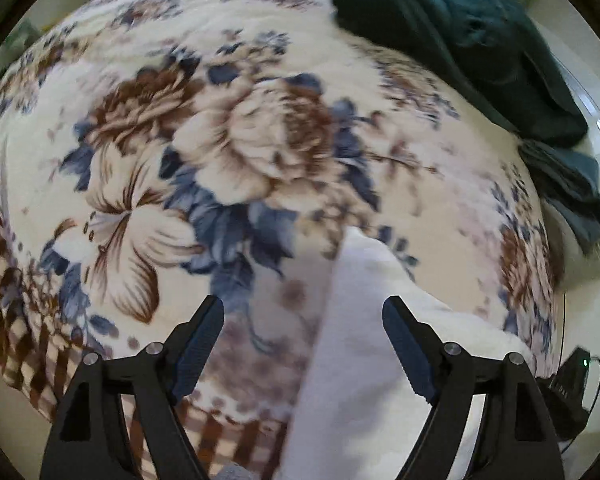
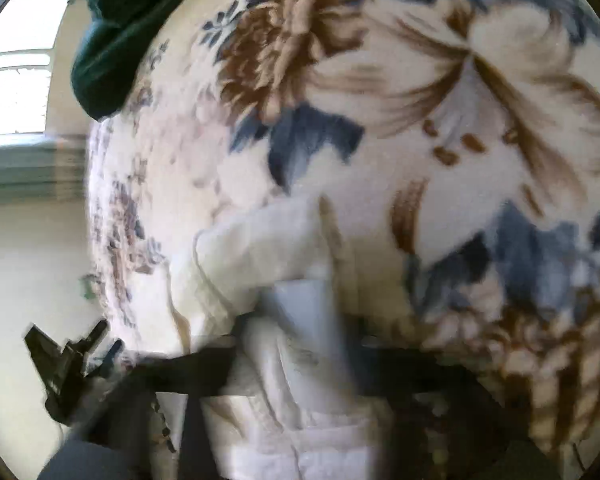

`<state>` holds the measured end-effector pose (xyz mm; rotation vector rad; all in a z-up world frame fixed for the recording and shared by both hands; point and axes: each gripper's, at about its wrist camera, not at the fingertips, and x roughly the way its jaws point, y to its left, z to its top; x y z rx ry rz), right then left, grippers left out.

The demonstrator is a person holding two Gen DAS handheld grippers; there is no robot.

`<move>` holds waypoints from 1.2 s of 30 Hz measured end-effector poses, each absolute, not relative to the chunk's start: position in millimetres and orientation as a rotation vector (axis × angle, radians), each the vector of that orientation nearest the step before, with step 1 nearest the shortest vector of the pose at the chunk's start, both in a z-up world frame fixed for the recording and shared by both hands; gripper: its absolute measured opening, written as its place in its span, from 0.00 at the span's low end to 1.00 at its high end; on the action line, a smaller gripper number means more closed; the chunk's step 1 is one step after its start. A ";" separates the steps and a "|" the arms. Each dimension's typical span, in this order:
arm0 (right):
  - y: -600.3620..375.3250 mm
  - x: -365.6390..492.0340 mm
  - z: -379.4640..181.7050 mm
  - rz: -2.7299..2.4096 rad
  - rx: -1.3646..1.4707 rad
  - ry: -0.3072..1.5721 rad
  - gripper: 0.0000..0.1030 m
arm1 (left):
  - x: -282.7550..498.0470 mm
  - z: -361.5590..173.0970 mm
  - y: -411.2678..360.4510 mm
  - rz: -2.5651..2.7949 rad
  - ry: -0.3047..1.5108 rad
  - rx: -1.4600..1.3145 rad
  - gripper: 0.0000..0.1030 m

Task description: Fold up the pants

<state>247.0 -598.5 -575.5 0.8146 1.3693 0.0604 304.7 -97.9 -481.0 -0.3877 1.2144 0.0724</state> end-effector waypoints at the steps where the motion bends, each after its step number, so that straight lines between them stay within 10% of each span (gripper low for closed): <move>1: -595.5 242.6 -561.6 0.032 0.787 1.324 0.09 | 306.8 -484.9 -95.3 0.067 1.223 -0.401 0.78; 13: -631.3 235.6 -547.0 -0.115 0.655 1.364 0.16 | 366.4 -539.6 -149.7 -0.094 1.370 -0.460 0.78; 16: -640.7 232.6 -554.8 -0.119 0.661 1.421 0.50 | 374.3 -549.9 -165.4 -0.164 1.350 -0.408 0.26; 23: -660.2 175.8 -557.0 -0.175 0.898 1.464 0.67 | 372.1 -560.1 -143.7 -0.155 1.344 -0.514 0.22; 26: -656.5 149.3 -586.1 -0.168 1.086 1.517 0.58 | 370.2 -556.3 -145.3 -0.148 1.335 -0.499 0.22; 27: -652.6 140.1 -590.3 -0.193 1.104 1.495 0.24 | 369.6 -554.5 -145.2 -0.147 1.331 -0.495 0.22; 34: -646.4 138.2 -581.5 -0.217 0.873 1.534 0.15 | 373.7 -545.5 -129.5 -0.104 1.304 -0.484 0.19; 36: -644.8 148.8 -567.6 -0.160 0.832 1.513 0.28 | 377.6 -540.0 -130.3 -0.141 1.303 -0.481 0.19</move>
